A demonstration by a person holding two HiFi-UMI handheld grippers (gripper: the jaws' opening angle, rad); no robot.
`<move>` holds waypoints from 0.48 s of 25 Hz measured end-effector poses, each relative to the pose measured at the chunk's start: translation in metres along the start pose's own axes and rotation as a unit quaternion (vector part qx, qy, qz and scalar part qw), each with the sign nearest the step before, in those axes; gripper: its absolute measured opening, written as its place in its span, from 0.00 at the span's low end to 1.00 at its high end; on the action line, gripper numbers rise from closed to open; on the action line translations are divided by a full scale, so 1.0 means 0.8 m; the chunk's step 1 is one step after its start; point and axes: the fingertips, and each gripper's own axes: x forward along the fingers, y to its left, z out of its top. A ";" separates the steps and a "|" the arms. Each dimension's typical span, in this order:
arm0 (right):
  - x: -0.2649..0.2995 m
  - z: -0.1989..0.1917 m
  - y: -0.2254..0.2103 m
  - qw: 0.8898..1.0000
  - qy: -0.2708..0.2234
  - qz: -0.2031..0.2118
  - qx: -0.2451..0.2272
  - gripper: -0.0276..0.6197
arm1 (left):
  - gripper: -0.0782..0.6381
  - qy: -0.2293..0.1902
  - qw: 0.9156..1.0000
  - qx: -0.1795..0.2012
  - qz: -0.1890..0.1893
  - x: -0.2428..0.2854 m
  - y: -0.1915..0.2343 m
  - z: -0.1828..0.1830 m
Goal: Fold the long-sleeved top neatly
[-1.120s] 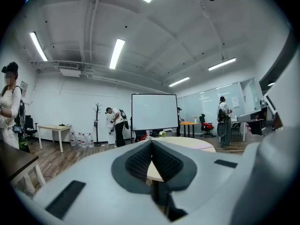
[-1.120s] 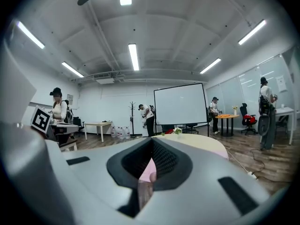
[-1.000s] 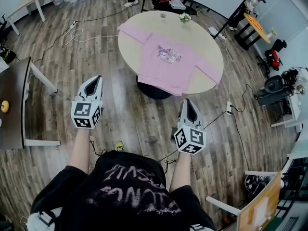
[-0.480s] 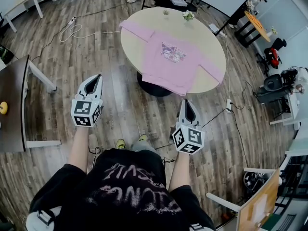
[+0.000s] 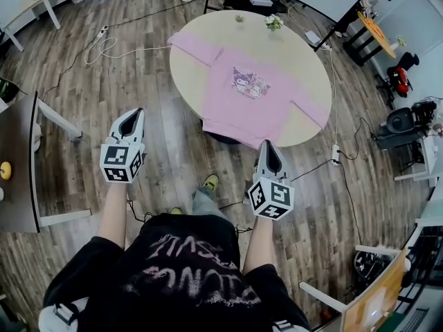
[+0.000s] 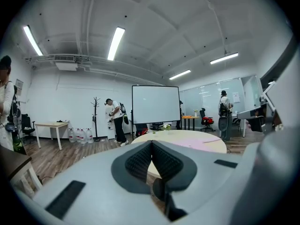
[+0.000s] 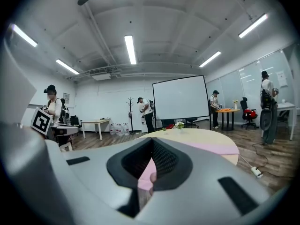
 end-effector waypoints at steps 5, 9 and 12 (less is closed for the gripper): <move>0.080 0.004 -0.036 1.000 0.006 0.007 0.010 0.05 | 0.12 0.015 1.000 0.003 0.010 0.080 0.011 0.003; 0.145 0.006 -0.068 0.999 0.020 0.021 0.017 0.05 | 0.12 0.029 0.999 0.003 0.026 0.145 0.013 0.008; 0.189 0.004 -0.087 0.999 0.033 0.037 0.021 0.05 | 0.12 0.045 0.998 0.005 0.041 0.184 0.016 0.007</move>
